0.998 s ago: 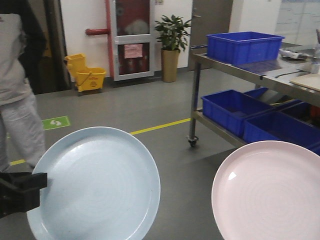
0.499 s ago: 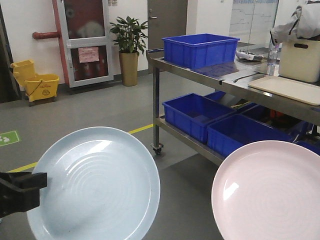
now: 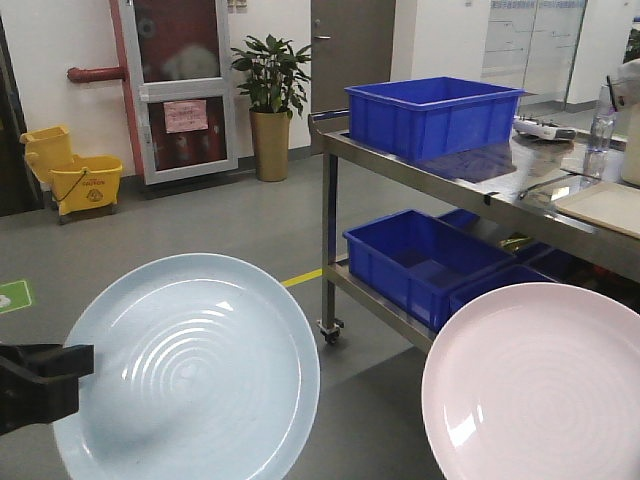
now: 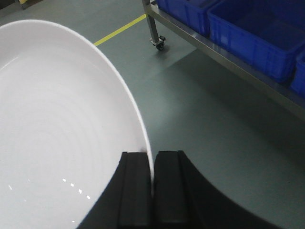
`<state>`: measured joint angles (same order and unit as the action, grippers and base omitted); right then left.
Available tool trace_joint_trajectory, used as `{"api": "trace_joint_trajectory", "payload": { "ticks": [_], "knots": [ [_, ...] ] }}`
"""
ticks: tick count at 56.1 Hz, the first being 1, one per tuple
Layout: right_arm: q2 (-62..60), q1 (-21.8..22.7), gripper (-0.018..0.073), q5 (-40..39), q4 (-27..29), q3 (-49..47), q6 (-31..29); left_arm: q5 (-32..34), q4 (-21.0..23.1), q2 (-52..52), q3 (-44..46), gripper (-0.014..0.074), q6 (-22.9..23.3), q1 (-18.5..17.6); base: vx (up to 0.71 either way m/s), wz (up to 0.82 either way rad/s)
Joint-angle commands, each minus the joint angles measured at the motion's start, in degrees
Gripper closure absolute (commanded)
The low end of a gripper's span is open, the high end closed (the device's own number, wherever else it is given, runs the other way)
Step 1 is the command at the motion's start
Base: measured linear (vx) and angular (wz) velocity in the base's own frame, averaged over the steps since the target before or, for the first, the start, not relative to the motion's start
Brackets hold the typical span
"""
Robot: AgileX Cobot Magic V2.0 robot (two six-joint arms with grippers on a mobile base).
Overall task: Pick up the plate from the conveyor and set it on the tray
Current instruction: 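Hold both plates raised while the base drives to the steel table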
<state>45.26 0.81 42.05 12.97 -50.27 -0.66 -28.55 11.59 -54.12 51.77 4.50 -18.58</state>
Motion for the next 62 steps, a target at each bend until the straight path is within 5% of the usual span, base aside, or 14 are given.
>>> {"api": "trace_joint_trajectory", "payload": {
  "ticks": [1, 62],
  "knots": [
    [-0.3, 0.2, 0.0569, -4.5, 0.6, -1.8, -0.2, 4.6, 0.8, 0.8, 1.7, 0.0602, 0.5, -0.2, 0.54, 0.06],
    [-0.3, 0.2, 0.0569, -4.6, 0.6, -1.8, -0.2, 4.7, 0.8, 0.8, 1.7, 0.0602, 0.5, -0.2, 0.55, -0.25]
  ]
}}
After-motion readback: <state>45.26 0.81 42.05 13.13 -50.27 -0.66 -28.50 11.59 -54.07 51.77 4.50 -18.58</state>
